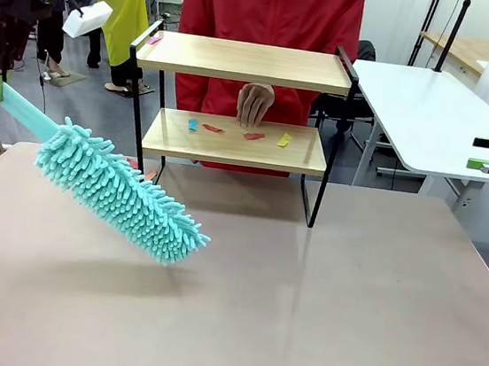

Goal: Clean the shelf.
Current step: Clean the specific section of the Shelf indicated by the human with the Duster.

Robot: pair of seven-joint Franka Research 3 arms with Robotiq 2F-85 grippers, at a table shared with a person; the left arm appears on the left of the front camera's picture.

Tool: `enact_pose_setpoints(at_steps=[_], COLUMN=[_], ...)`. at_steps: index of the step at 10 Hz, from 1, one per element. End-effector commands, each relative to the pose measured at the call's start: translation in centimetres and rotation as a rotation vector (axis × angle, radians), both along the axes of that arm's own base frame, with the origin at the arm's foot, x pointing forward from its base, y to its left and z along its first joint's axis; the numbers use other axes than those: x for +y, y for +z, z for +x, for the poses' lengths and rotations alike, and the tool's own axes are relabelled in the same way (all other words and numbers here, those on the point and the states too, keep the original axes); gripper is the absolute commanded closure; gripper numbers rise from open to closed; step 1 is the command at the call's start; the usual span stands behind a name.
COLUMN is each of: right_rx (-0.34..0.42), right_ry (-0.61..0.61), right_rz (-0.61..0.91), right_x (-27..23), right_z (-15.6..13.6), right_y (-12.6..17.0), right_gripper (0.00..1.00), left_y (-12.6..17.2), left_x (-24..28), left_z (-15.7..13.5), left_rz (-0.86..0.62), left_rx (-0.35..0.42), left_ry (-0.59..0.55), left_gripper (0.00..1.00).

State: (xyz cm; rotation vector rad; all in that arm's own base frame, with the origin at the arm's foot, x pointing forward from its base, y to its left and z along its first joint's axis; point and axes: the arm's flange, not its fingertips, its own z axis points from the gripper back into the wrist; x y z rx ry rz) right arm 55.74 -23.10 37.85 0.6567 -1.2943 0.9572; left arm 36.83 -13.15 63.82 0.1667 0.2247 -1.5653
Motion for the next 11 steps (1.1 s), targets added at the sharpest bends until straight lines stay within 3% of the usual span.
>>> enact_pose_setpoints(at_steps=[1, 2, 5, 7, 9, 11], right_rx=[0.016, 0.016, 0.016, 0.016, 0.016, 0.016], right_ry=[-0.005, -0.005, -0.005, -0.005, -0.005, -0.005], right_rz=[-0.006, -0.006, -0.006, -0.006, -0.006, -0.006], right_x=[0.3, 0.3, 0.3, 0.3, 0.3, 0.3], right_z=[0.1, 0.1, 0.1, 0.1, 0.1, 0.1], right_y=[0.7, 0.7, 0.7, 0.7, 0.7, 0.7], right_gripper=[0.0, 0.0, 0.0, 0.0, 0.0, 0.0], left_y=[0.1, 0.0, -0.8, -1.0, -1.2, -1.3], left_x=[0.2, 0.0, 0.5, -1.6, -5.2, -8.2], left_z=[-0.1, 0.0, 0.0, -1.1, -2.7, -3.9], left_rz=[-0.005, 0.0, -0.218, -0.326, -0.402, -0.471], left_rx=[0.0, 0.0, 0.051, 0.057, 0.089, 0.112], left_ry=[0.001, 0.0, -0.036, 0.023, 0.144, 0.389], left_gripper=[0.87, 0.87, 0.87, 0.87, 0.87, 0.87])
